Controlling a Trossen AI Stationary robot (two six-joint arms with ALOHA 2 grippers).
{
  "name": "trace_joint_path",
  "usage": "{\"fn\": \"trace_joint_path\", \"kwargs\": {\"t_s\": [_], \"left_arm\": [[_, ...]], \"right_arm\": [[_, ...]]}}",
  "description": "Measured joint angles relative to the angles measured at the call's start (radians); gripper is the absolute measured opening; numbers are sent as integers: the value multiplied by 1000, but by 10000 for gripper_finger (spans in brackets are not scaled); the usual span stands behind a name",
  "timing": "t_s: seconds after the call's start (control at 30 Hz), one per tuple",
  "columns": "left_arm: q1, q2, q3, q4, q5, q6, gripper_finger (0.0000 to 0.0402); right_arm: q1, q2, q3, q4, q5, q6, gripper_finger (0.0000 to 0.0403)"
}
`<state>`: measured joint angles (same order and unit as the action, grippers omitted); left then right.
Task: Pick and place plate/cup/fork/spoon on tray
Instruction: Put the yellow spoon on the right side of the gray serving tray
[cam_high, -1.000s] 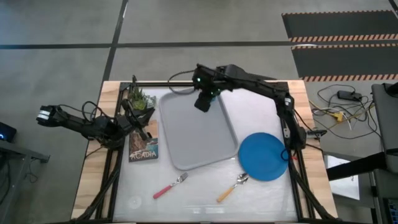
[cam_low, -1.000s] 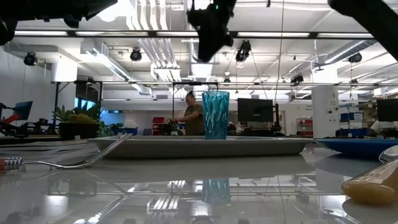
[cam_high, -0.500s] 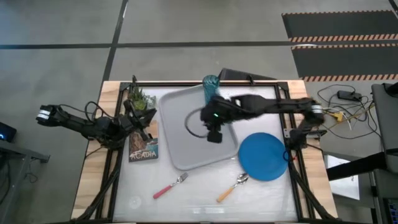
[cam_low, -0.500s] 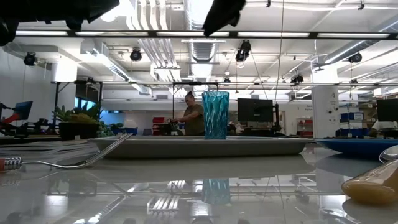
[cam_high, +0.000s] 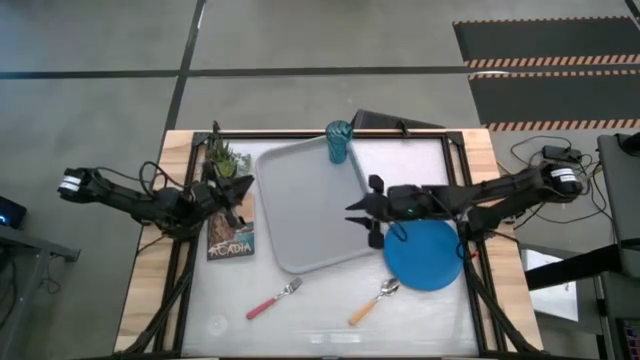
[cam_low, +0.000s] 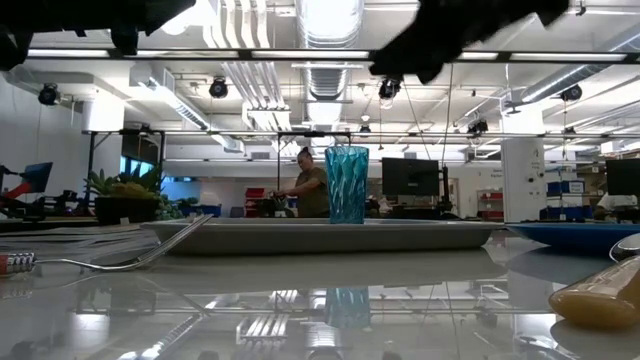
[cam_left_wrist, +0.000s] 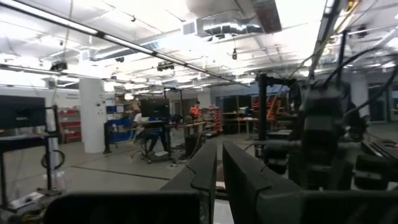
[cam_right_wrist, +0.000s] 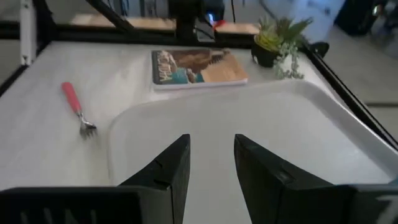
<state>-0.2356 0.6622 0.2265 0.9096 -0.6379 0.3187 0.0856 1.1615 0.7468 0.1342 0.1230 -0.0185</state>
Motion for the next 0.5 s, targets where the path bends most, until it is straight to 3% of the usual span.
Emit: {"fn": "trace_joint_path", "kwargs": {"t_s": [0.1,0.23,0.5], "left_arm": [[-1,20,5,-2,12,-25,11],[-2,48,21,-1,16,-66,11],[-32,156,23,-8,72,-280,11]], "right_arm": [[13,-20,-143,252,0,-1,114],[29,-32,-271,442,0,-31,114],[32,-172,-364,474,-54,-75,114]]}}
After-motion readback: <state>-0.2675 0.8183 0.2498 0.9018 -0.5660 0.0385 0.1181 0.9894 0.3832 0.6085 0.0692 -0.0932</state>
